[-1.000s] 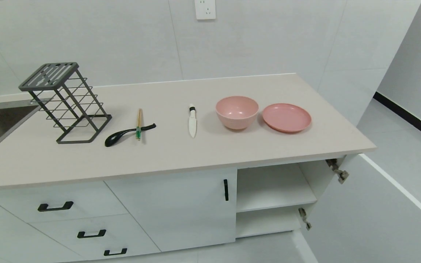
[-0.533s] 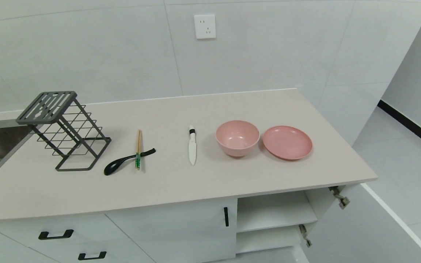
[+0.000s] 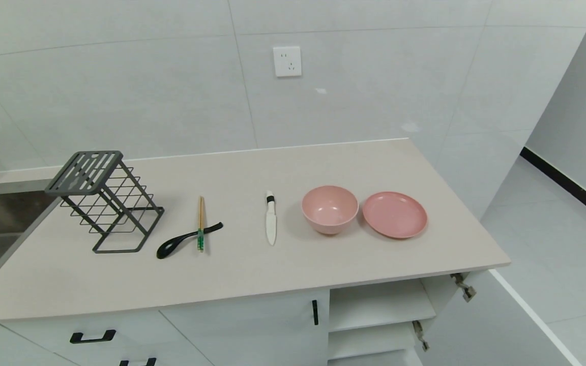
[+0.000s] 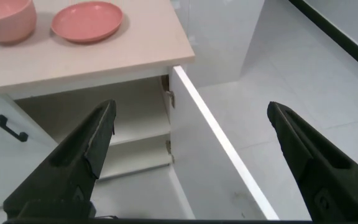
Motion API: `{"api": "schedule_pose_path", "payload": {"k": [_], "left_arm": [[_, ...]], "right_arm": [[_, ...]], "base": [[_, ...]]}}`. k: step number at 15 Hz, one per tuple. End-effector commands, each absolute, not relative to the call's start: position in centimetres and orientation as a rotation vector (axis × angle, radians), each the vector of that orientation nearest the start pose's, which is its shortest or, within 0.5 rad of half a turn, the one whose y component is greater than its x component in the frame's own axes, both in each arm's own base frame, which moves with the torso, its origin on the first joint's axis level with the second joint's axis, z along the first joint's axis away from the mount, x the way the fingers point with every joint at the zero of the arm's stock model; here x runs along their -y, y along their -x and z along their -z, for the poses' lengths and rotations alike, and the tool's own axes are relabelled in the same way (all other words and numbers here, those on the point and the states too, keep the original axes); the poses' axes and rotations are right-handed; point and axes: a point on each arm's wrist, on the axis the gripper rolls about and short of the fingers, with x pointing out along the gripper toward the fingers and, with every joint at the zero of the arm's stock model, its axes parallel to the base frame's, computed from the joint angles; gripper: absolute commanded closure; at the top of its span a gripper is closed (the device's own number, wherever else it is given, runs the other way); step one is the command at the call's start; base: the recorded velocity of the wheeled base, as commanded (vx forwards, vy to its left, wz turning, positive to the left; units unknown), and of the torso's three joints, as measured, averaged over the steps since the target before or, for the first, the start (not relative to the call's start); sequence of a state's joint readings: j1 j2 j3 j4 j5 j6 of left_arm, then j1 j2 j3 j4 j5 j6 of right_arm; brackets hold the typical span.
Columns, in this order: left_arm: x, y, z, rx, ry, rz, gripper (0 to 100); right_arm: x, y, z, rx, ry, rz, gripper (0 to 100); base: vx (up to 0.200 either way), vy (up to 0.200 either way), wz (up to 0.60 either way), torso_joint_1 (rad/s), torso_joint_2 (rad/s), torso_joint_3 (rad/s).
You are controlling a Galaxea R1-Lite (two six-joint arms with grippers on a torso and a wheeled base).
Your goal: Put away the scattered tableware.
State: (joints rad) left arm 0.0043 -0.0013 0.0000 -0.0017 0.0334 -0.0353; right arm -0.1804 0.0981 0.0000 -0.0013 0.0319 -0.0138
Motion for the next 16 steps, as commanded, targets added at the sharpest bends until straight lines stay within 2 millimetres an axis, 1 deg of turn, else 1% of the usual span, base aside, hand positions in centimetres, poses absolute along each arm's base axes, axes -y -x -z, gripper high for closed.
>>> {"api": "schedule_pose_path", "payload": {"k": [1,12,15,16], "left_arm": [[-0.07,2.28,-7.56,0.002,0.035,-0.038,0],[-0.07,2.28,-7.58,0.004,0.034,-0.04,0],[-0.07,2.28,-7.56,0.002,0.032,-0.038,0],[-0.07,2.28,-7.56,0.002,0.034,-0.038,0]], "right_arm": [[-0.34,1.48,-7.75,-0.099,0.003,0.148,0],[-0.35,1.48,-7.75,-0.099,0.009,0.146,0],[-0.36,1.45,-8.04,-0.072,0.014,0.139,0],[-0.36,1.44,-8.32,-0.044,0.015,0.138,0]], "base": [[0.0,0.0,0.0,0.134,-0.32,-0.134],[0.0,0.0,0.0,0.009,-0.01,-0.006],[0.2,0.0,0.0,0.002,0.0,0.007],[0.0,0.0,0.0,0.0,0.0,0.0]]}}
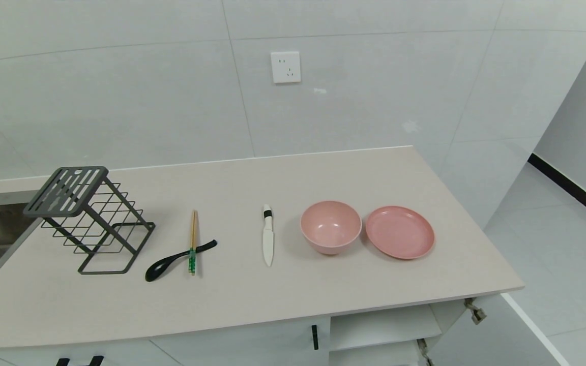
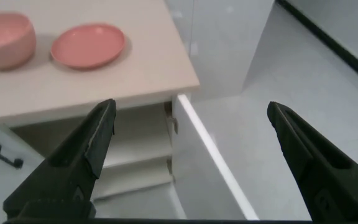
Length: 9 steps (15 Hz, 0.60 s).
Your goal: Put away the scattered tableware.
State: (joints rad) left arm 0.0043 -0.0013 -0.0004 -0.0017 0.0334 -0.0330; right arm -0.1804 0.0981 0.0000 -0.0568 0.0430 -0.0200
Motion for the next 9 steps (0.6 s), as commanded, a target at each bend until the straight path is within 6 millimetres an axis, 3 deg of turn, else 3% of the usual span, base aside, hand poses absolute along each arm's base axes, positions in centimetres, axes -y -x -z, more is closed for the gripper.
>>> {"api": "schedule_pose_path", "payload": {"k": [1,3,9], "left_arm": [[-0.1,2.3,-7.6,0.002,0.034,-0.038,0],[-0.1,2.3,-7.6,0.002,0.035,-0.038,0],[-0.1,2.3,-7.6,0.004,0.035,-0.038,0]], "right_arm": [[-0.4,1.5,-9.6,0.08,0.03,0.125,0],[-0.6,1.6,-11.2,0.162,0.037,-0.011,0],[-0.6,-2.0,-13.4,-0.102,-0.018,-0.244,0]], "base": [[0.0,0.0,0.0,0.0,0.0,0.0],[0.0,0.0,0.0,0.0,0.0,0.0],[0.0,0.0,0.0,0.0,0.0,0.0]]}}
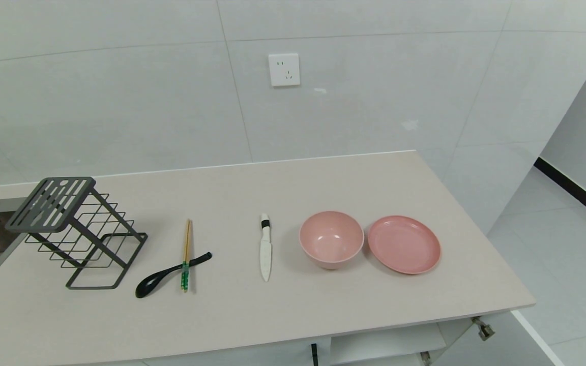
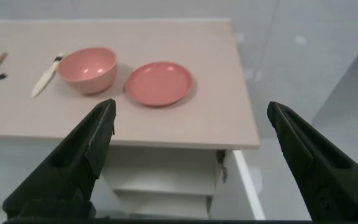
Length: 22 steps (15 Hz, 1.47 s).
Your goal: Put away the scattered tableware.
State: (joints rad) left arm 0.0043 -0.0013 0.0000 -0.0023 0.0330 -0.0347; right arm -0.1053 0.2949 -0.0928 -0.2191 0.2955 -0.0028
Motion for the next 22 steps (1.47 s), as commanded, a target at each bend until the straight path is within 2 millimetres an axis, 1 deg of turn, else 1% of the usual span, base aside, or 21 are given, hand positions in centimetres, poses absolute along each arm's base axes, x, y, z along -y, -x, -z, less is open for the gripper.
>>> {"api": "schedule_pose_path", "payload": {"k": [1,3,6,8,9,10,11,12,16,19,20,22], "left_arm": [[-0.1,2.3,-7.6,0.004,0.035,-0.038,0],[-0.1,2.3,-7.6,0.004,0.029,-0.038,0],[-0.1,2.3,-7.6,0.002,0.025,-0.037,0],[-0.1,2.3,-7.6,0.004,0.035,-0.038,0],[-0.1,2.3,-7.6,0.004,0.035,-0.038,0],[-0.1,2.3,-7.6,0.004,0.035,-0.038,0],[-0.1,2.3,-7.6,0.004,0.037,-0.038,0],[-0.1,2.3,-7.6,0.004,0.041,-0.038,0],[-0.1,2.3,-7.6,0.004,0.041,-0.038,0],[-0.1,2.3,-7.6,0.004,0.041,-0.038,0],[-0.1,2.3,-7.6,0.004,0.041,-0.038,0],[-0.1,2.3,-7.6,0.004,0.043,-0.038,0]], "right_arm": [[-0.6,-2.6,-13.3,-0.148,-0.026,-0.267,0],[-0.7,-3.7,-13.2,-0.224,-0.035,-0.318,0],[-0.9,-5.4,-13.6,-0.301,-0.044,-0.355,0],[-1.0,-7.7,-13.5,-0.325,-0.05,-0.395,0],[-1.0,-8.6,-13.2,-0.327,-0.048,-0.394,0],[-1.0,-10.3,-12.3,-0.318,-0.037,-0.396,0],[-1.0,-11.1,-11.4,-0.306,-0.017,-0.399,0],[-1.0,-11.9,-11.4,-0.296,0.0,-0.401,0],[-1.1,-12.9,-10.8,-0.33,0.008,-0.404,0],[-1.1,-13.9,-10.7,-0.322,0.014,-0.406,0],[-1.1,-13.9,-10.7,-0.322,0.014,-0.406,0],[-1.1,-16.2,-10.7,-0.293,0.021,-0.403,0]], "base": [[0.0,0.0,0.0,0.0,0.0,0.0],[0.0,0.0,0.0,0.0,0.0,0.0],[0.0,0.0,0.0,0.0,0.0,0.0],[0.0,0.0,0.0,0.0,0.0,0.0],[0.0,0.0,0.0,0.0,0.0,0.0],[0.0,0.0,0.0,0.0,0.0,0.0],[0.0,0.0,0.0,0.0,0.0,0.0],[0.0,0.0,0.0,0.0,0.0,0.0],[0.0,0.0,0.0,0.0,0.0,0.0],[0.0,0.0,0.0,0.0,0.0,0.0],[0.0,0.0,0.0,0.0,0.0,0.0],[0.0,0.0,0.0,0.0,0.0,0.0]]}}
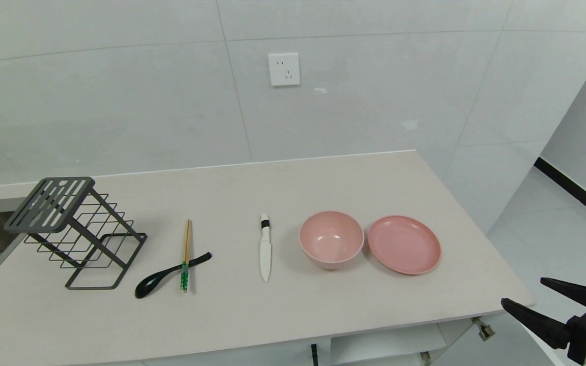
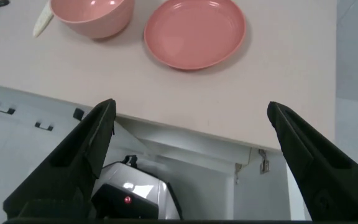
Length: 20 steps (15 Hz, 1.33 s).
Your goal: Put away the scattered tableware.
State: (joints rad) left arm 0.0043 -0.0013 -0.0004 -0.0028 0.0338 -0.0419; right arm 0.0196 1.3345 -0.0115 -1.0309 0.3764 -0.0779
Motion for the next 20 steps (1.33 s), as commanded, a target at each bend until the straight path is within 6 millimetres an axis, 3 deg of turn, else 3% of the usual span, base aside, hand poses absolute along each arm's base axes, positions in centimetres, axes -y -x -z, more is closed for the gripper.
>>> {"api": "schedule_pose_path", "payload": {"k": [1,6,13,20], "left_arm": [[-0.1,2.3,-7.6,0.004,0.043,-0.038,0],[-0.1,2.3,-7.6,0.004,0.043,-0.04,0],[-0.1,2.3,-7.6,0.004,0.045,-0.043,0],[-0.1,2.3,-7.6,0.004,0.045,-0.043,0]], "right_arm": [[-1.2,-16.8,-10.7,-0.293,0.021,-0.403,0],[-2.0,-20.8,-9.2,-0.364,0.018,-0.442,0],[-2.9,-23.1,-7.7,-0.375,0.022,-0.471,0],[-5.0,-27.4,-7.4,-0.335,0.051,-0.45,0]], "base": [[0.0,0.0,0.0,0.0,0.0,0.0],[0.0,0.0,0.0,0.0,0.0,0.0],[0.0,0.0,0.0,0.0,0.0,0.0],[0.0,0.0,0.0,0.0,0.0,0.0]]}}
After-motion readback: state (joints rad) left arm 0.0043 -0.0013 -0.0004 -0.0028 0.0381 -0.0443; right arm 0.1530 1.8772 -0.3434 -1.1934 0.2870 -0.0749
